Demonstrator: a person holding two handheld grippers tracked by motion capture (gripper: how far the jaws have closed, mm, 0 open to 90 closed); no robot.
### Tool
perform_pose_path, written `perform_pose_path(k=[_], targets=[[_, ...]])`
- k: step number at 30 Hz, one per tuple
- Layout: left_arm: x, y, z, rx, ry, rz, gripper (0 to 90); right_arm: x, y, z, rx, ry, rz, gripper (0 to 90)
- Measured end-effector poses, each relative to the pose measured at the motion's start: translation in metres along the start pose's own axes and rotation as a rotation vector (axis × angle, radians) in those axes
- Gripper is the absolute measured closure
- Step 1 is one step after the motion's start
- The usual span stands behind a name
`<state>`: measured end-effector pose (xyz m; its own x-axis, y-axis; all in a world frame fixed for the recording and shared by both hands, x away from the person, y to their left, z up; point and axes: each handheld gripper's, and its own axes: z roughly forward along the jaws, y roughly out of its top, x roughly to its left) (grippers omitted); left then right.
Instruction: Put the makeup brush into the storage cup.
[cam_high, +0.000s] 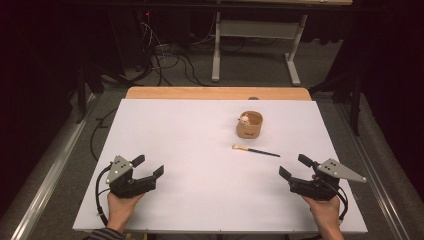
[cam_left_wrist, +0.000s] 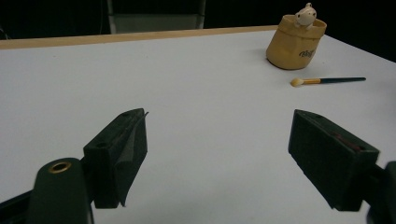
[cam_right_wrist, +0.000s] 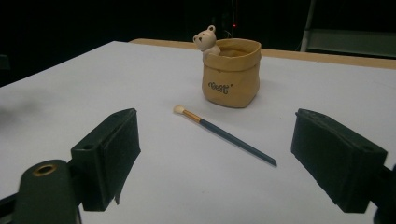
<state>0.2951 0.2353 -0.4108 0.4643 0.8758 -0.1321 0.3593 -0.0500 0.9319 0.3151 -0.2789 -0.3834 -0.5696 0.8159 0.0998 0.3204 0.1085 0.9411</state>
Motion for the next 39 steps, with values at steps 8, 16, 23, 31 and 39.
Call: perform_pose_path(k=[8,16,23,31,39], targets=[[-0.001,0.000,0.000,-0.001,0.000,-0.003,20.1,0.002,0.006,0.008,-0.003,0.025,-0.003,17.0],[-0.001,0.000,0.000,-0.001,-0.002,-0.003,20.0,0.007,0.014,0.016,0.008,0.027,-0.002,16.3],[-0.001,0.000,0.001,0.000,-0.003,0.000,20.0,0.008,0.020,0.022,0.006,0.038,-0.010,16.3],[-0.001,0.000,0.001,0.001,-0.005,0.000,20.0,0.010,0.027,0.030,0.023,0.030,-0.041,16.4],[-0.001,0.000,0.001,0.004,-0.007,0.003,20.0,0.015,0.034,0.038,0.028,0.051,-0.080,16.9]])
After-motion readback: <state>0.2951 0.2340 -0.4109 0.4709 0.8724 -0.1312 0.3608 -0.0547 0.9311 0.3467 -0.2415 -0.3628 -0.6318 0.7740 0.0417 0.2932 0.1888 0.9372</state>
